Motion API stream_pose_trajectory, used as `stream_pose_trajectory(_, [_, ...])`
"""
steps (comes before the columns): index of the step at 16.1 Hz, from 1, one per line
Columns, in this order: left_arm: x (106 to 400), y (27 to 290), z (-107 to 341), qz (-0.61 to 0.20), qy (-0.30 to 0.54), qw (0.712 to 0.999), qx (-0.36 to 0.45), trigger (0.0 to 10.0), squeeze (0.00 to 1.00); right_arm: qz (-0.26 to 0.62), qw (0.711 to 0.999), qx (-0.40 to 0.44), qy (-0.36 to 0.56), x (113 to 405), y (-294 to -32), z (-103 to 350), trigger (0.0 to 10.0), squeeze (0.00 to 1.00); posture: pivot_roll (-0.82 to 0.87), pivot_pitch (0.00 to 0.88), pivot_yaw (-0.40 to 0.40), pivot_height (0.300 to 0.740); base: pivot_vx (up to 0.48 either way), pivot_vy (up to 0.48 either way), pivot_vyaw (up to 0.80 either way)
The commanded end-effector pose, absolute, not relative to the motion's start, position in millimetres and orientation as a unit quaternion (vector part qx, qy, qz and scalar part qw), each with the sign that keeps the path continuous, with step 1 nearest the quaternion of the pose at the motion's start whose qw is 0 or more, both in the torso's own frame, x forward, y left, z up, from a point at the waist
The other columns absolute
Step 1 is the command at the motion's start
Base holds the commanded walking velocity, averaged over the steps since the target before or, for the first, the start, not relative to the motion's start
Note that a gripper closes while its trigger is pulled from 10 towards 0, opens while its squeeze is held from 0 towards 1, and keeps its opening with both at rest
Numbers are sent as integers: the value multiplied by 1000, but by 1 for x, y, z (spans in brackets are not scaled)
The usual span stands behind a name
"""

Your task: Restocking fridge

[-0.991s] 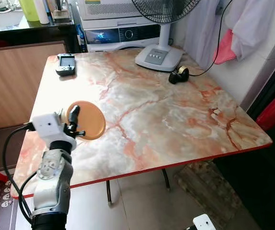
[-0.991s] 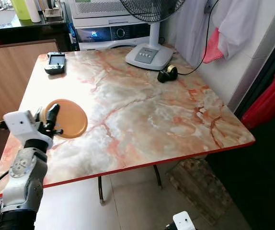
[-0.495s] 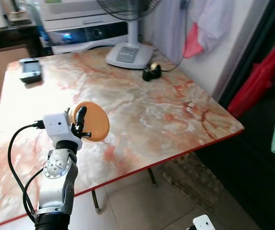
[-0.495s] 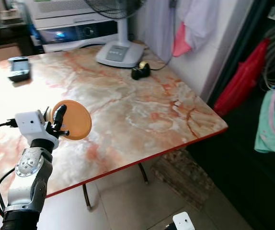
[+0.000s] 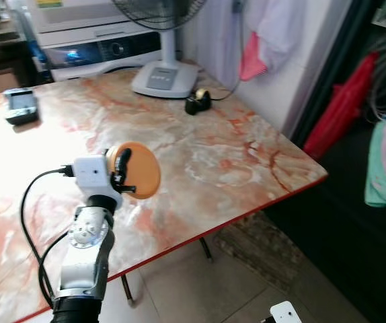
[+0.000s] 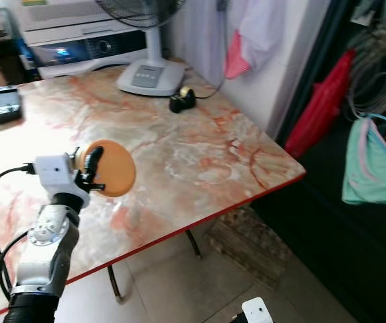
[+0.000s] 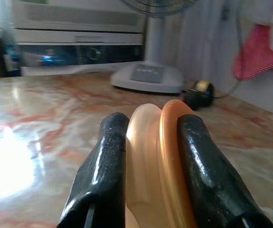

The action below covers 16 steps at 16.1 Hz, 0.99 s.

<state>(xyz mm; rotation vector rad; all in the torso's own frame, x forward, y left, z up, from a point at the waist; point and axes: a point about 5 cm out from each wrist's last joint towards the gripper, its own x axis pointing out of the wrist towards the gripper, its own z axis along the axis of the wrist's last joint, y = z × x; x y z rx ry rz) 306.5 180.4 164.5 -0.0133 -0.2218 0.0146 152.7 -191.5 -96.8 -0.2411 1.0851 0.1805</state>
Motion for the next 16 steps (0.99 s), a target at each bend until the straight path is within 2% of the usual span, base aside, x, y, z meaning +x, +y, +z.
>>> stream_pose_trajectory(1, [309, 179, 171, 3, -125, 992, 2, 10000, 0, 84, 844, -115, 517, 152, -192, -97, 10000, 0, -11, 0, -6, 740, 0, 0, -800])
stream_pose_trajectory(11, [310, 175, 171, -4, -128, 991, 26, 10000, 0, 86, 843, -119, 518, 153, -194, -96, 10000, 0, -6, 0, -16, 740, 0, 0, -800])
stream_pose_trajectory(14, [310, 171, 172, -18, -131, 990, 40, 10000, 0, 86, 843, -119, 518, 154, -194, -96, 10000, 0, -5, 0, -16, 740, 0, -436, -800])
stream_pose_trajectory(16, [310, 169, 171, -21, -129, 991, 34, 10000, 0, 86, 843, -118, 517, 154, -193, -96, 10000, 0, -7, 0, -14, 740, 0, 0, -800])
